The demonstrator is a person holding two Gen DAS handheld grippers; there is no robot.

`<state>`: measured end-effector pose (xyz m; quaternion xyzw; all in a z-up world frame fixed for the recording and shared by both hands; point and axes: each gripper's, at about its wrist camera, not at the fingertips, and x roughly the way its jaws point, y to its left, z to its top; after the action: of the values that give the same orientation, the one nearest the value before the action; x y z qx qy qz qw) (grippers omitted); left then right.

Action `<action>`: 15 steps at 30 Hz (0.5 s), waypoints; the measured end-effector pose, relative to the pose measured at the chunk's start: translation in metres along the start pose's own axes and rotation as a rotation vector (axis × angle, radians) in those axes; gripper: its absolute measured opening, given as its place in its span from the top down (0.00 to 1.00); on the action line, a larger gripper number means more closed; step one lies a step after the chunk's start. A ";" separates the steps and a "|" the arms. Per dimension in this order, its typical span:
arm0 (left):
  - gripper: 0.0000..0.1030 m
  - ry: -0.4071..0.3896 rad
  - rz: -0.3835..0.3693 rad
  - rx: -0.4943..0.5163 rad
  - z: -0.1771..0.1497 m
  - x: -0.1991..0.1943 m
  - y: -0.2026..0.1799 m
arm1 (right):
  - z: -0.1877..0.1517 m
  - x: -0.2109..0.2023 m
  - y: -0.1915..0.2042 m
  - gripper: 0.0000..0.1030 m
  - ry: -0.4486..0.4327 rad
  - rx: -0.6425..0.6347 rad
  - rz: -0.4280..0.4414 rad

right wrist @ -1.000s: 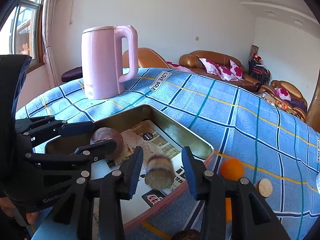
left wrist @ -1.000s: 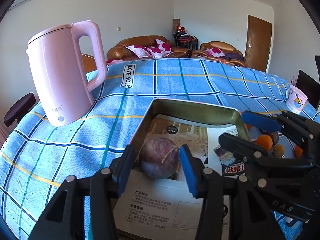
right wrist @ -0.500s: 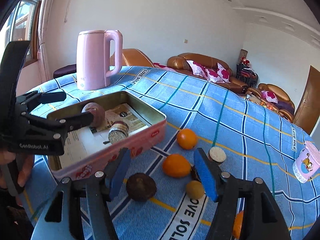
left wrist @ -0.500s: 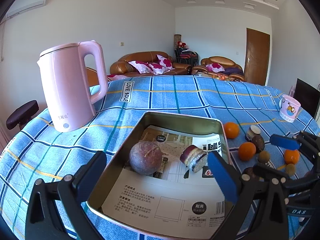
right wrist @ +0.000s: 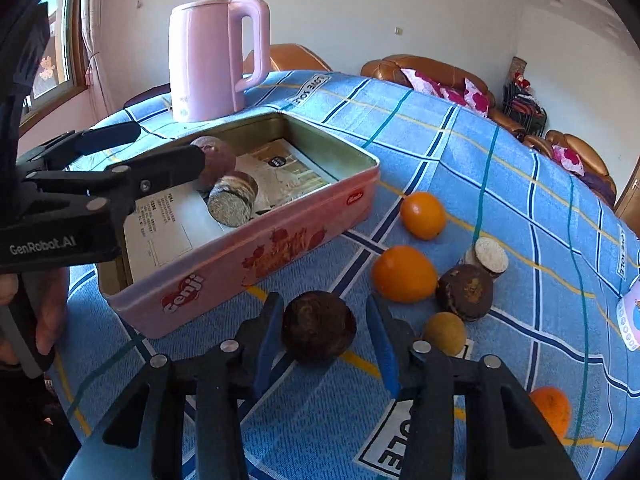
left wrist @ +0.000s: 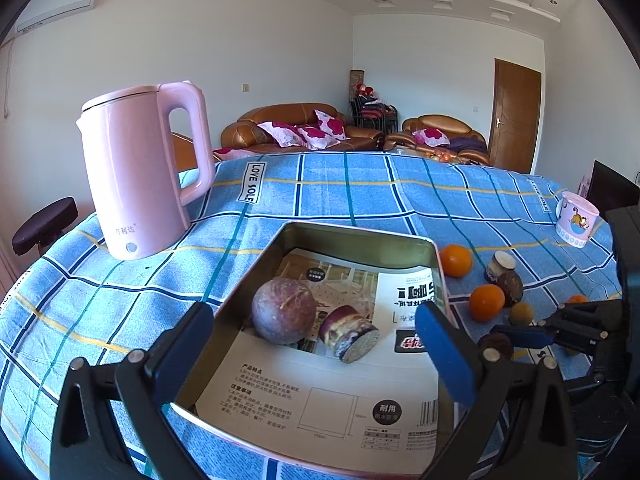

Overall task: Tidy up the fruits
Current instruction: 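Grasp the dark brown round fruit with the right tool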

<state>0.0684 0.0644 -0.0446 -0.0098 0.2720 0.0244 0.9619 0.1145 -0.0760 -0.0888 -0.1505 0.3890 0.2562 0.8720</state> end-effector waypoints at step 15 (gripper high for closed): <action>0.11 0.001 -0.114 0.111 0.009 -0.001 -0.076 | -0.033 -0.066 -0.065 0.62 -0.239 0.256 -0.253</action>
<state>0.0760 -0.0109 -0.0355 0.0283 0.2723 -0.0454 0.9607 0.0942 -0.1668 -0.0560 -0.0546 0.2904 0.1091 0.9491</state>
